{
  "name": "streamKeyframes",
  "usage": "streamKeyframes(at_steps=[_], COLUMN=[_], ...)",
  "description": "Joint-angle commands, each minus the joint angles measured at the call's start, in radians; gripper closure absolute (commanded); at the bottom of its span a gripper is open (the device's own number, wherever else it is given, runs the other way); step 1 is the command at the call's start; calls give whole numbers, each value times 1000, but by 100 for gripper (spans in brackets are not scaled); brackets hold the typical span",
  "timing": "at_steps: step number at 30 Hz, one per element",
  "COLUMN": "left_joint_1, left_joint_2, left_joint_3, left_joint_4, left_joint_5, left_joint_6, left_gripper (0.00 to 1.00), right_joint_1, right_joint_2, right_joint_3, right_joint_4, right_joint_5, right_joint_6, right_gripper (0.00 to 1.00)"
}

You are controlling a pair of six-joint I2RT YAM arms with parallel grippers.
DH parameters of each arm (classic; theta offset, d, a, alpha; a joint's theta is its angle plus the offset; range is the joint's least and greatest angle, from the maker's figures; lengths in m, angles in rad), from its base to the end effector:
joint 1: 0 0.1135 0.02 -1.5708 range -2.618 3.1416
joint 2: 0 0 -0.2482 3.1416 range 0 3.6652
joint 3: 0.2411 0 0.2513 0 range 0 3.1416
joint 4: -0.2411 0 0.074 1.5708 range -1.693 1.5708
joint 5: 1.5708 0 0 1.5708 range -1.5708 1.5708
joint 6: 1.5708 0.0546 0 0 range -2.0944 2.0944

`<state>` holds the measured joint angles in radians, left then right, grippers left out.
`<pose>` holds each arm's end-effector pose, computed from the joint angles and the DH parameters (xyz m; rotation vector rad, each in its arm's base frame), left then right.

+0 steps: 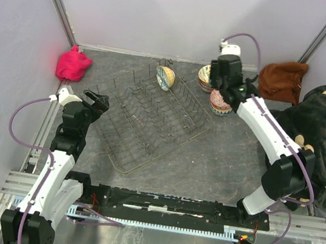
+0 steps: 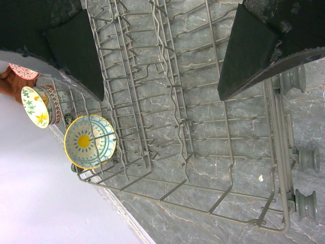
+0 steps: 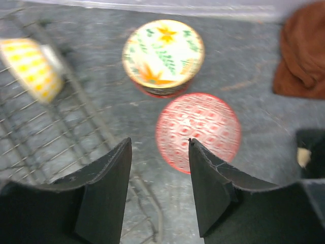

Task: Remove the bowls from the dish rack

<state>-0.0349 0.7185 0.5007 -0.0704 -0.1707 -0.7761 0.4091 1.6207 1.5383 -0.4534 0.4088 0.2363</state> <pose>0.2071 0.0020 0.2464 -0.7887 1.7001 -0.4038 0.3639 0.1341 0.3377 0.0639 2.0575 -0.0329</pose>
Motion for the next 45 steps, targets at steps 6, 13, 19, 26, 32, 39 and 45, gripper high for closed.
streamKeyframes(at_steps=[6, 13, 19, 26, 32, 39, 45], left_joint_1=[-2, -2, -2, -2, -2, -2, -2], left_joint_2=[-10, -33, -46, -54, -59, -56, -55], left_joint_3=[16, 24, 32, 36, 41, 43, 40], left_joint_4=[45, 27, 11, 8, 3, 3, 6], left_joint_5=[29, 30, 22, 26, 22, 20, 19], left_joint_6=[33, 37, 42, 39, 41, 41, 41], left_gripper=[1, 1, 1, 1, 1, 1, 1], right_joint_1=[203, 279, 316, 340, 347, 351, 354], right_joint_2=[148, 340, 467, 594, 668, 729, 781], right_joint_3=[117, 280, 366, 454, 499, 539, 568], right_joint_4=[182, 198, 241, 291, 329, 357, 399], right_joint_5=[22, 23, 10, 91, 182, 243, 310], right_joint_6=[-146, -212, -231, -269, -287, -313, -343], right_gripper=[44, 44, 44, 45, 45, 44, 45])
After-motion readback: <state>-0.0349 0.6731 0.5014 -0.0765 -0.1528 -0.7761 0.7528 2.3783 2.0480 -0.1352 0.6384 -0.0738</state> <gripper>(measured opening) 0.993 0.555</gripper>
